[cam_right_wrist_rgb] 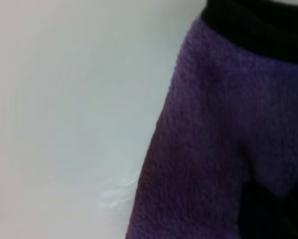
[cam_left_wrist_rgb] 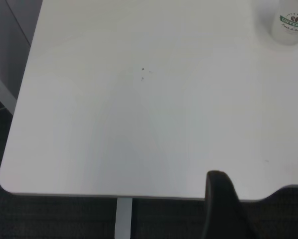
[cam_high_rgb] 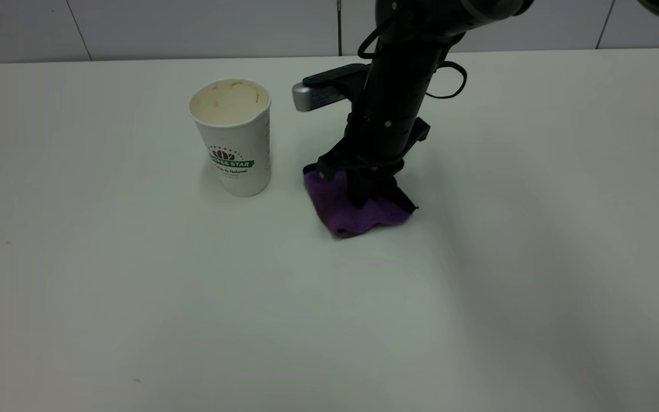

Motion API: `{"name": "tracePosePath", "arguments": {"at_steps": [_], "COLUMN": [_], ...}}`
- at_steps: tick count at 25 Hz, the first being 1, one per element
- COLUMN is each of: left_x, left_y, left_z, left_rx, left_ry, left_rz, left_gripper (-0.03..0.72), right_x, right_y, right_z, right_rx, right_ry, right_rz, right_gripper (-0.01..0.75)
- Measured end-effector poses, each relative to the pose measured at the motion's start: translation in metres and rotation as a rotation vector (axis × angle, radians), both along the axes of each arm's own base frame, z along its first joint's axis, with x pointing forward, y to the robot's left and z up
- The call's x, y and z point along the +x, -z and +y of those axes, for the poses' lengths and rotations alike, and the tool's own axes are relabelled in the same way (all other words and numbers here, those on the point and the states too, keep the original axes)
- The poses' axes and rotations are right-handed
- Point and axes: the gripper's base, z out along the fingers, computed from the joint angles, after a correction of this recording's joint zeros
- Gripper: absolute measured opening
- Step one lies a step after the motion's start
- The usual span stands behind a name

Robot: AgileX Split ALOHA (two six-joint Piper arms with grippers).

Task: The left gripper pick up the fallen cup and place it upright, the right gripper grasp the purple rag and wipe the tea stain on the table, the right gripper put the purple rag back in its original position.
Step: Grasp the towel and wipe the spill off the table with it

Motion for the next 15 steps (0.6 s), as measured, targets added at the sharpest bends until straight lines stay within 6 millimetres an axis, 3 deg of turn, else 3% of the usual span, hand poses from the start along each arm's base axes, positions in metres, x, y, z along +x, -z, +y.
{"name": "tracePosePath", "arguments": {"at_steps": [9, 15], "left_x": [0.000, 0.000], "left_y": [0.000, 0.000], "left_z": [0.000, 0.000], "left_rx": [0.001, 0.001], "left_ry": [0.001, 0.001], "left_rz": [0.000, 0.000], "left_gripper": [0.435, 0.435], "right_x": [-0.050, -0.048], "right_y": [0.003, 0.004], "right_z": [0.045, 0.043], "right_rx": [-0.068, -0.109], "right_ry": [-0.224, -0.215], "right_rz": [0.137, 0.110], "right_gripper": [0.031, 0.032]}}
